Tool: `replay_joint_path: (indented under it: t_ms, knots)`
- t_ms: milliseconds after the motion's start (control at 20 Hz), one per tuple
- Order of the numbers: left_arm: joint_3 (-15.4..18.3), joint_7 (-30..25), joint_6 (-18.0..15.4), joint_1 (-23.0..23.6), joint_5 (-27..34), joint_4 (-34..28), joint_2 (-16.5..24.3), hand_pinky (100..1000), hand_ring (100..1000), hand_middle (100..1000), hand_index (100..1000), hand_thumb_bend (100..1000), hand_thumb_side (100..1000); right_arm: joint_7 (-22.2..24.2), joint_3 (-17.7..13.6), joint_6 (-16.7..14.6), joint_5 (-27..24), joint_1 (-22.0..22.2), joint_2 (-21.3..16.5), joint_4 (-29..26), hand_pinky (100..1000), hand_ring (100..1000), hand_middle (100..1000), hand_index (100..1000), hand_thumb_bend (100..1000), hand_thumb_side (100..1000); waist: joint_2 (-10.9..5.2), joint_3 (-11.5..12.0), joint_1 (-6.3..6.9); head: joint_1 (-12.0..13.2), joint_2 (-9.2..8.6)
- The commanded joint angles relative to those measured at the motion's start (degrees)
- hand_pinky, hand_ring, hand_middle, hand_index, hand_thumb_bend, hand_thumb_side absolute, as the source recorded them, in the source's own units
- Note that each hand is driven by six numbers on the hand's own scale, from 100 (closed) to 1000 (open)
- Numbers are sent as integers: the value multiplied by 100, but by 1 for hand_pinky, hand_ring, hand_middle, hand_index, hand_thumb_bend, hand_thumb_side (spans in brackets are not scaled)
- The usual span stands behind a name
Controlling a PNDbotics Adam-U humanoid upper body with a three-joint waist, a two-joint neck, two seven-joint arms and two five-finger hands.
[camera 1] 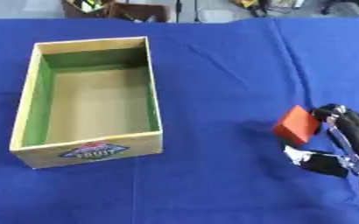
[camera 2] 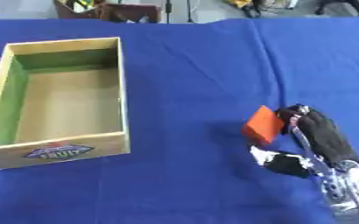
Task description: Pick up objects on the table and place them in the box.
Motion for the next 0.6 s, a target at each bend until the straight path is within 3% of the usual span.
replay_joint_path:
  t_ms: [50, 100, 150, 200, 400, 600]
  knots:
    - [-18, -11, 22, -34, -2, -106, 78, 297, 348, 441, 514, 100, 997, -269, -1, -112, -534, -216, -594, -66, 667, 701, 336, 158, 100, 200, -133, -3, -13, -40, -23]
    - [-22, -14, 25, -34, 0, -106, 83, 297, 348, 441, 514, 100, 997, -321, 13, -166, -727, -329, -773, -66, 663, 697, 332, 152, 100, 200, -140, 6, -20, -50, -18]
    - [-23, -16, 28, -33, 1, -106, 89, 297, 348, 441, 514, 100, 997, -362, 25, -212, -920, -443, -944, -66, 658, 691, 328, 146, 100, 265, -145, 15, -27, -59, -15]
    - [-27, -17, 31, -32, 2, -106, 95, 297, 348, 441, 514, 100, 998, -395, 42, -253, -1116, -586, -1140, -66, 656, 689, 328, 146, 100, 200, -152, 28, -37, -69, -10]
    - [-53, -35, 46, -32, 16, -106, 120, 297, 349, 441, 513, 100, 997, -348, 197, -314, -1863, -1273, -1835, -66, 649, 680, 326, 141, 100, 201, -178, 96, -79, -109, -3]
    - [-95, -68, 60, -35, 46, -106, 144, 297, 349, 442, 513, 100, 995, 32, 524, -342, -2543, -2152, -2233, -66, 652, 681, 323, 140, 100, 200, -201, 199, -113, -180, -7]
